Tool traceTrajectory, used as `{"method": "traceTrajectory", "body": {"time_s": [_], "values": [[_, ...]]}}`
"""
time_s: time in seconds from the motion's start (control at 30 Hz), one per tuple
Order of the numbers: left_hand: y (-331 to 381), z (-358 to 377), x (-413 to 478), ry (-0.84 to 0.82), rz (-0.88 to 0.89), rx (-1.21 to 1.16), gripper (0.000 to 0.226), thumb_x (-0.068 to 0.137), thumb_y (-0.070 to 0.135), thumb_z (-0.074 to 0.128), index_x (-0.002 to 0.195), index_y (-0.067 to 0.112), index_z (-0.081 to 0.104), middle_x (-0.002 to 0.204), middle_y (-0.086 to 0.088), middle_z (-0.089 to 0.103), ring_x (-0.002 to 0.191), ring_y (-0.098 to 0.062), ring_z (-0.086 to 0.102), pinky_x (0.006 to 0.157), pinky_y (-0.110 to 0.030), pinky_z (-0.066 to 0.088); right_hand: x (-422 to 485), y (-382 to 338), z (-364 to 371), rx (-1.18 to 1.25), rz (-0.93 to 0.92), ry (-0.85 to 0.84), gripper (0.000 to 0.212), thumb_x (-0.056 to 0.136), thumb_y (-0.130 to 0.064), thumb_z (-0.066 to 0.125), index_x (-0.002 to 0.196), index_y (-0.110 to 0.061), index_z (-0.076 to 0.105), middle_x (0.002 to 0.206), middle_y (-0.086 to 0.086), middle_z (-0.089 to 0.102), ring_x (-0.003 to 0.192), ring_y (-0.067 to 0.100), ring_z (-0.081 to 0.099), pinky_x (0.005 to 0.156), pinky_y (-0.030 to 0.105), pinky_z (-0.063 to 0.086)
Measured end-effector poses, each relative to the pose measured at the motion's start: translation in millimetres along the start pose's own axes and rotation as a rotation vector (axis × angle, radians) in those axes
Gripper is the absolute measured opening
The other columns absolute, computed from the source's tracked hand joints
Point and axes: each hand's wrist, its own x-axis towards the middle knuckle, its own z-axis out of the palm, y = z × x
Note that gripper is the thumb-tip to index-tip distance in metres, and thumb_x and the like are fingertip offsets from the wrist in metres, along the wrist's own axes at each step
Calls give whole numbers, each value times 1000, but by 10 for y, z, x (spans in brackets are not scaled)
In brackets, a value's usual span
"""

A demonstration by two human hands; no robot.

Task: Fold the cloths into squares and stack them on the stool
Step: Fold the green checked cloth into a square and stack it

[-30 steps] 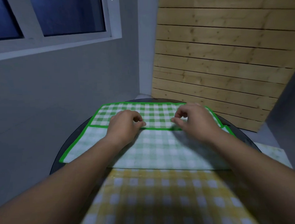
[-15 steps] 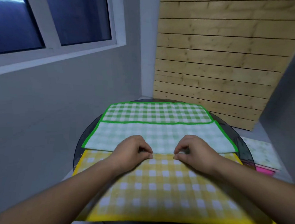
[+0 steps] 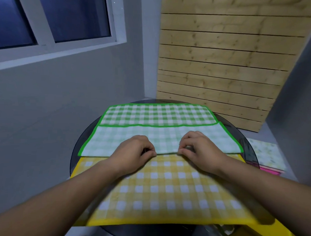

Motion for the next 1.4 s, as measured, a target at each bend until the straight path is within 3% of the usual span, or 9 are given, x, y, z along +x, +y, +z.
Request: {"method": "traceTrajectory", "body": {"time_s": [0.3, 0.47, 0.53, 0.63, 0.7, 0.83, 1.0, 1.2, 1.4], "values": [[457, -288, -378, -258, -48, -134, 12, 87, 29, 69, 83, 20, 75, 87, 8, 70, 79, -6, 64, 74, -25, 53, -462, -337, -321, 39, -51, -266, 11, 86, -34, 72, 80, -26, 73, 99, -13, 63, 100, 1, 57, 83, 9, 38], [675, -284, -540, -448, -71, -133, 17, 83, 34, 69, 81, 18, 74, 83, 3, 72, 76, -10, 65, 73, -31, 56, -683, -456, -366, 51, -44, -449, 7, 84, -39, 72, 78, -34, 72, 98, -16, 64, 101, -1, 57, 89, 20, 46], [671, -241, -485, -393, -120, -158, 23, 82, 43, 69, 78, 21, 72, 81, 5, 71, 74, -9, 66, 71, -31, 56, -645, -485, -359, 123, 15, -435, 8, 81, -38, 74, 78, -31, 74, 94, -11, 67, 93, 3, 62, 86, 30, 52], [514, -169, -252, -132, -145, -86, 21, 86, 42, 64, 86, 23, 74, 90, 7, 71, 86, -13, 65, 77, -34, 55, -423, -412, -331, 316, 222, -233, 10, 81, -30, 75, 76, -22, 75, 83, 7, 71, 71, 25, 67, 64, 43, 55], [342, -127, -93, -37, -160, 37, 19, 91, 38, 61, 98, 25, 74, 104, 3, 68, 101, -18, 61, 88, -37, 50, -204, -195, -267, 181, 242, -105, 9, 83, -33, 73, 79, -24, 74, 83, 0, 71, 81, 22, 68, 74, 42, 57], [96, -34, 55, -71, -255, 169, 23, 93, 44, 55, 104, 29, 69, 106, 3, 60, 105, -21, 54, 94, -42, 45, 10, 137, -116, -124, 316, -103, 15, 83, -49, 65, 89, -35, 67, 95, -7, 60, 101, 19, 51, 91, 36, 40], [2, 5, 90, -49, -276, 137, 18, 91, 46, 56, 82, 30, 57, 91, 7, 59, 93, -18, 52, 92, -40, 41, 89, 260, -89, -48, 353, -146, 27, 83, -48, 67, 66, -27, 61, 95, -6, 60, 100, 20, 51, 88, 36, 37], [-54, 24, 78, -92, -294, 94, 19, 92, 41, 55, 80, 27, 53, 92, 5, 56, 96, -21, 49, 95, -40, 35, 111, 288, -109, -19, 323, -185, 35, 89, -37, 64, 60, -19, 56, 73, -10, 58, 89, 20, 53, 78, 34, 38], [-62, 56, 145, -56, -351, 62, 22, 96, 30, 52, 76, 22, 52, 86, 7, 58, 93, -20, 51, 92, -41, 36, 135, 266, -31, -53, 362, -118, 33, 93, -39, 59, 68, -18, 59, 82, -7, 61, 94, 21, 53, 82, 36, 35]]}}
